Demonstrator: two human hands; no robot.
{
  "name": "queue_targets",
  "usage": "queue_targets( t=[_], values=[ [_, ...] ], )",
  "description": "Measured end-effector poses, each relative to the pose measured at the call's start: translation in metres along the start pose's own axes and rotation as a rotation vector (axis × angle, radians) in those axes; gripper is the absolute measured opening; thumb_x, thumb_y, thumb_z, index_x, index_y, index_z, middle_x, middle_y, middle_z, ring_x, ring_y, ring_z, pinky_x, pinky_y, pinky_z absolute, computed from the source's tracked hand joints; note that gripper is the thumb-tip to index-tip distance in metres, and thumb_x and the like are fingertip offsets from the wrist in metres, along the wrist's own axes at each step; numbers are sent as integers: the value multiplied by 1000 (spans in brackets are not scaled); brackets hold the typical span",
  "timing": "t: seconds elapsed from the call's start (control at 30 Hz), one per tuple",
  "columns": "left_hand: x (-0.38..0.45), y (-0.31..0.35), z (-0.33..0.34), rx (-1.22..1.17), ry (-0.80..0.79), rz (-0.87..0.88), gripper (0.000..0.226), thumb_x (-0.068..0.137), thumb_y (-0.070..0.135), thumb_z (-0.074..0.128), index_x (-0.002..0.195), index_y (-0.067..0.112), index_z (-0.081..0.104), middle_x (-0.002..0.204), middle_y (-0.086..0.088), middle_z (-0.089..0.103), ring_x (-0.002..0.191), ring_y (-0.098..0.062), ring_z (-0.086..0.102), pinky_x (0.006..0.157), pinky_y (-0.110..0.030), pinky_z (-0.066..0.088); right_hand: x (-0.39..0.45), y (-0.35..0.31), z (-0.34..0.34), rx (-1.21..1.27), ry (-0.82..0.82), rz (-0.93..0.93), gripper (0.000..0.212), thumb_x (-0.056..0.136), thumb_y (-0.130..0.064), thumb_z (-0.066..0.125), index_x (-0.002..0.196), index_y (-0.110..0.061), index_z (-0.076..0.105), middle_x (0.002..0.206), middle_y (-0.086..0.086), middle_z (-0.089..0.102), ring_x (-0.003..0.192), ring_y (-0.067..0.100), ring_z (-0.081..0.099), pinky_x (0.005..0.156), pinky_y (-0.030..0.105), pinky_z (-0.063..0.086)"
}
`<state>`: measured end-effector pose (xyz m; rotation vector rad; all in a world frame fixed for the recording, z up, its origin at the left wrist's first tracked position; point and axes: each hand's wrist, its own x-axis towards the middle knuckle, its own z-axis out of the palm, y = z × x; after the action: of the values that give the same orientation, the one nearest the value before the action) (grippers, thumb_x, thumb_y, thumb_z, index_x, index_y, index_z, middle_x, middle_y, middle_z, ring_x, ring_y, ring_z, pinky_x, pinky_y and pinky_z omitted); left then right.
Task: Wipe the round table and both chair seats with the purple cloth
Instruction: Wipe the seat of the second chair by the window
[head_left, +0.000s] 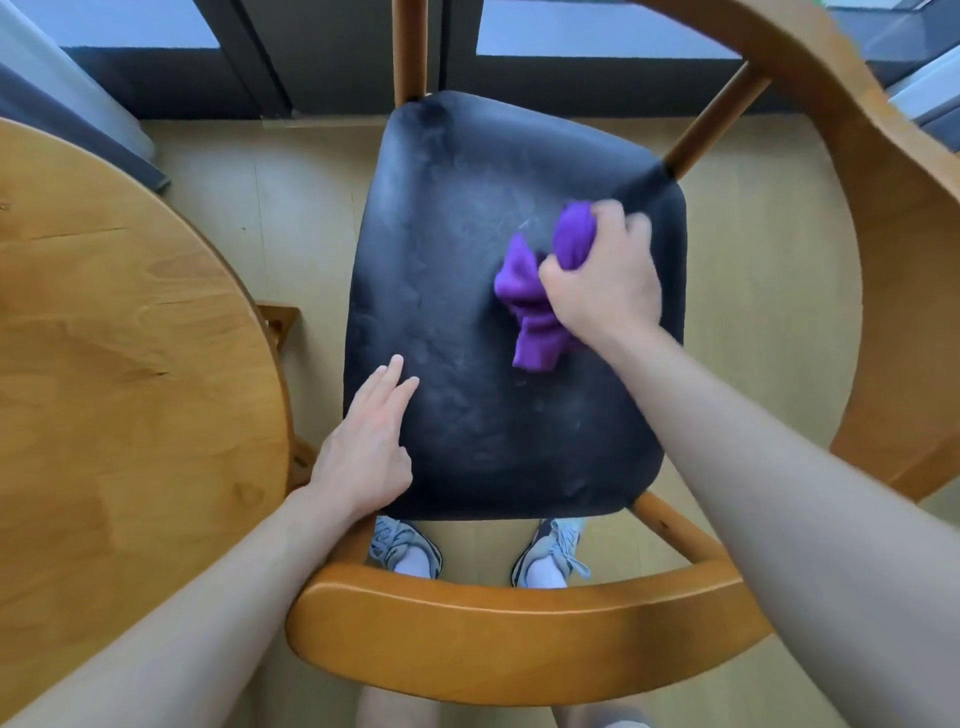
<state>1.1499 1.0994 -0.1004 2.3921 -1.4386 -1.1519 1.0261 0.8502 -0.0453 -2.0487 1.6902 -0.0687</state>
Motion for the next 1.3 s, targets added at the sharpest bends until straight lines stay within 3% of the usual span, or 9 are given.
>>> queue_targets(
  t=[0.23, 0.47, 0.6, 0.77, 0.93, 1.07, 1.17, 1.23, 1.3],
  values=[
    [8, 11, -7, 134, -104, -38, 91, 88, 7, 67, 161, 19, 14, 172, 2, -8, 158, -18, -6, 113, -36, 42, -88, 33, 53, -570, -318, -458, 49, 77, -29, 68, 121, -19, 51, 134, 11, 36, 102, 36, 44, 83, 47, 48],
    [15, 38, -10, 191, -196, -154, 94, 87, 3, 64, 160, 14, 6, 170, -5, -18, 157, -27, -14, 115, -41, 40, -119, 85, 20, -703, -889, -844, 44, 80, -36, 67, 121, -23, 60, 127, 1, 43, 114, 32, 44, 78, 42, 41],
    [19, 50, -6, 194, -211, -204, 89, 87, 6, 64, 158, 10, 10, 169, -9, -20, 157, -31, -16, 113, -40, 41, -67, 65, -4, -344, -556, -518, 49, 74, -46, 62, 117, -24, 54, 116, 0, 42, 103, 29, 55, 77, 40, 53],
    [14, 51, 0, 217, -177, -213, 85, 89, 15, 66, 156, 10, 14, 170, -9, -17, 157, -29, -14, 111, -36, 42, -11, 19, 24, 73, -137, -283, 66, 80, -47, 69, 134, -21, 40, 135, 0, 37, 111, 27, 53, 77, 35, 42],
    [9, 34, -20, 160, -128, -215, 70, 91, 20, 62, 155, 22, 32, 172, 3, 5, 155, -21, 15, 109, -43, 44, -34, -11, 86, -327, -210, -247, 64, 80, -47, 67, 135, -21, 46, 136, 7, 46, 115, 37, 48, 95, 49, 40],
    [-7, 27, -28, 97, -189, -246, 73, 90, 19, 61, 157, 25, 31, 172, 4, 8, 151, -22, 28, 112, -45, 44, -93, 14, 83, -489, -362, -708, 56, 72, -47, 69, 120, -22, 54, 128, 6, 54, 107, 35, 50, 85, 48, 41],
    [-20, 24, -29, -3, -273, -300, 68, 91, 22, 59, 155, 24, 37, 172, 9, 6, 144, -21, 43, 111, -41, 45, -99, 33, 58, -584, -724, -1008, 42, 70, -43, 65, 108, -24, 58, 115, 1, 59, 103, 31, 57, 79, 41, 41],
    [-26, 24, -32, -90, -252, -349, 67, 93, 26, 59, 156, 25, 36, 167, 3, 28, 139, -21, 49, 111, -38, 45, -77, 21, 46, -582, -818, -938, 27, 67, -41, 60, 91, -30, 55, 101, -4, 61, 98, 28, 63, 72, 35, 42],
    [-30, 26, -35, -148, -175, -358, 60, 95, 31, 58, 152, 29, 40, 151, 2, 53, 129, -20, 58, 102, -36, 52, -50, 2, 42, -404, -623, -754, 30, 66, -43, 59, 92, -28, 58, 98, -3, 61, 98, 29, 64, 73, 34, 47]
  ],
)
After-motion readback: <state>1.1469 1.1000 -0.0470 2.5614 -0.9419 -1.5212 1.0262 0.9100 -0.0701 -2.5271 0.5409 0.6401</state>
